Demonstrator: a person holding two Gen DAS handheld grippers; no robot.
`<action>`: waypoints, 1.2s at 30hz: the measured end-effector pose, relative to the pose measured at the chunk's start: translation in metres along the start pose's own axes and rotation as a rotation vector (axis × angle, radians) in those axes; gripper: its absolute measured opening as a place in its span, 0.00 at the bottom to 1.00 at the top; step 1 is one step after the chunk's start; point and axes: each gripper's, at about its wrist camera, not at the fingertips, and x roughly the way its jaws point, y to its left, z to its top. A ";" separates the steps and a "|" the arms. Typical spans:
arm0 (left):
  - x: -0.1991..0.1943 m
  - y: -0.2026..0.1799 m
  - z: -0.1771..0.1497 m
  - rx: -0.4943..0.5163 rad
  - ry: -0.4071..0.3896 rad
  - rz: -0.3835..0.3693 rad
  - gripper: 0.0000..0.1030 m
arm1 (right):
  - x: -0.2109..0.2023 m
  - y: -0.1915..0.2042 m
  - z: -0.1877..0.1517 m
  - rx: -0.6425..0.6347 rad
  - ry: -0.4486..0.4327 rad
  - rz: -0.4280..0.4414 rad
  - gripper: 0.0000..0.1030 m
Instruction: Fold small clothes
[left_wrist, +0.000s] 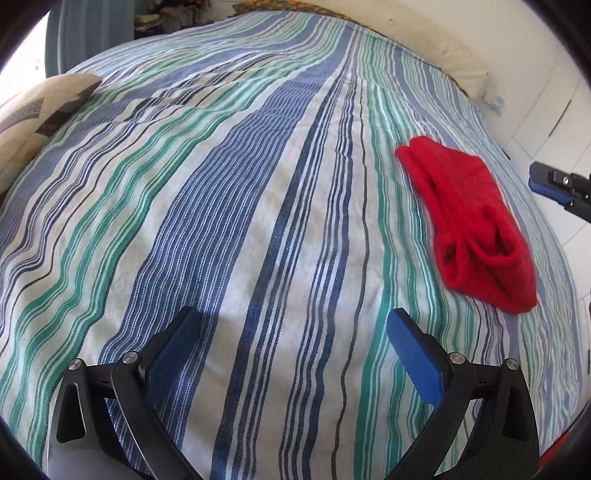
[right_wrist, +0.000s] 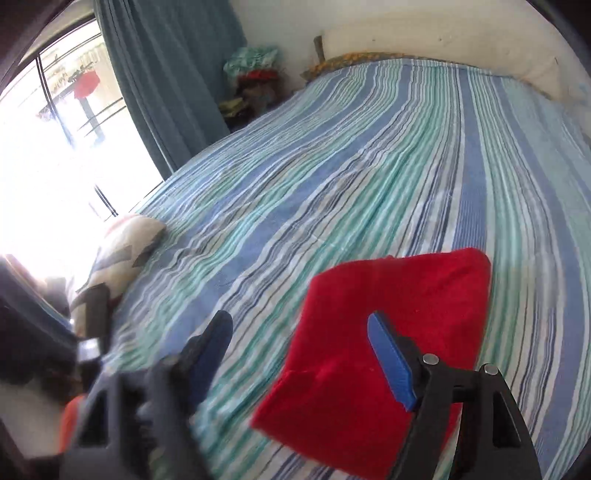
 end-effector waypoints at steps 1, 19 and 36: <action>0.000 -0.001 0.000 0.001 -0.001 0.001 0.98 | 0.007 -0.005 -0.008 -0.018 0.034 -0.034 0.52; 0.009 -0.010 -0.005 0.067 0.010 0.061 0.98 | 0.039 0.062 -0.096 -0.410 0.076 -0.133 0.12; 0.012 -0.019 -0.017 0.140 -0.023 0.137 0.99 | 0.006 -0.067 -0.156 0.080 0.085 -0.189 0.13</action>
